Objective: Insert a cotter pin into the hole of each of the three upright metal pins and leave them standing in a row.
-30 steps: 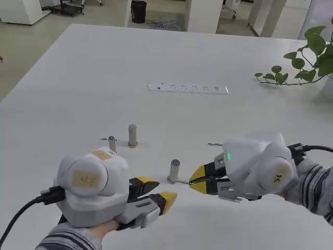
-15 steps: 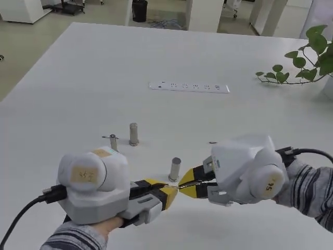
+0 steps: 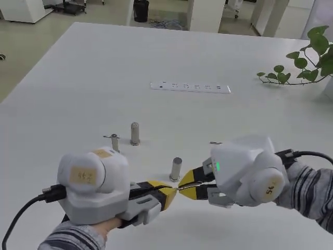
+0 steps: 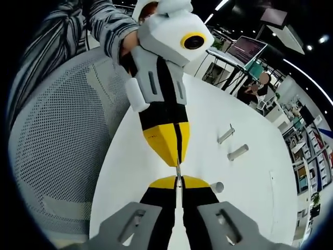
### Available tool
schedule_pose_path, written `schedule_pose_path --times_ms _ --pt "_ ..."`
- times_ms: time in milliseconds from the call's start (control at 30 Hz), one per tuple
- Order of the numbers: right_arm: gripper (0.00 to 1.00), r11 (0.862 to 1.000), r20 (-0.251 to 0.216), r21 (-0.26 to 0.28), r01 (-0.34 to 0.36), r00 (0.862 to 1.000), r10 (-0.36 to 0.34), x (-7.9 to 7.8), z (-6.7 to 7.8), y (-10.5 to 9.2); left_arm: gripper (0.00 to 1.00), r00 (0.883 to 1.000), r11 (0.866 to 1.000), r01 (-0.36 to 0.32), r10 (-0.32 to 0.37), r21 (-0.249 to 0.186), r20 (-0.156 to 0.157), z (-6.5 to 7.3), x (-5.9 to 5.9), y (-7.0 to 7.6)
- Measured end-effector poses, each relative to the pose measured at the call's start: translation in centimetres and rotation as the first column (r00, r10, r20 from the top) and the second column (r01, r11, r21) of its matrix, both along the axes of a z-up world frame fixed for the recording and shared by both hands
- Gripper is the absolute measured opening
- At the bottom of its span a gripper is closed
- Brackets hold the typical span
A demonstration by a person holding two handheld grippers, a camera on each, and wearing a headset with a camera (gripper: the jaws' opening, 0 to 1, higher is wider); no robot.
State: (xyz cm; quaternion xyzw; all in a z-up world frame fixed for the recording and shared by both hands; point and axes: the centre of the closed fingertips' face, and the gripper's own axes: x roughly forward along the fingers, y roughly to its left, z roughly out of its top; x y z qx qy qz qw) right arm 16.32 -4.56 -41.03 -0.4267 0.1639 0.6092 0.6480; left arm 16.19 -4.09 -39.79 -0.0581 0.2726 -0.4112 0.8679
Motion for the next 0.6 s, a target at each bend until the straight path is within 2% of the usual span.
schedule_pose_path --times_ms 100,200,233,267,367,533,600 --pt "0.0 1.0 -0.004 -0.009 0.018 1.0 -0.018 0.3 -0.1 -0.3 0.0 0.999 0.999 0.035 -0.036 0.037 0.034 -0.1 -0.2 -0.1" --pt "0.03 0.999 -0.021 -0.006 0.031 0.999 -0.032 0.4 -0.2 -0.6 0.0 0.997 0.996 0.063 -0.066 0.059 0.05 -0.1 -0.5 -0.2" --pt "0.03 0.999 -0.032 -0.002 0.036 0.999 -0.036 0.3 -0.3 -0.6 0.0 0.993 0.993 0.083 -0.089 0.081 0.074 -0.2 -0.6 -0.2" --pt "0.03 0.999 -0.038 0.0 0.037 0.999 -0.037 0.3 -0.3 -0.6 0.0 0.991 0.991 0.093 -0.101 0.094 0.083 -0.2 -0.7 -0.2" --pt "0.03 0.999 -0.058 -0.006 0.037 0.998 -0.037 0.1 -0.5 -0.8 0.0 0.982 0.982 0.129 -0.146 0.137 0.121 -0.2 -0.9 -0.3" --pt "0.02 0.999 -0.097 -0.001 0.036 0.995 -0.036 -0.3 -0.8 -0.8 0.0 0.956 0.959 0.187 -0.228 0.212 0.187 0.0 -1.1 -0.5" --pt "0.02 0.999 -0.108 -0.007 0.037 0.993 -0.038 -0.4 -0.9 -0.9 0.0 0.953 0.959 0.2 -0.238 0.201 0.188 0.1 -1.3 -0.7"
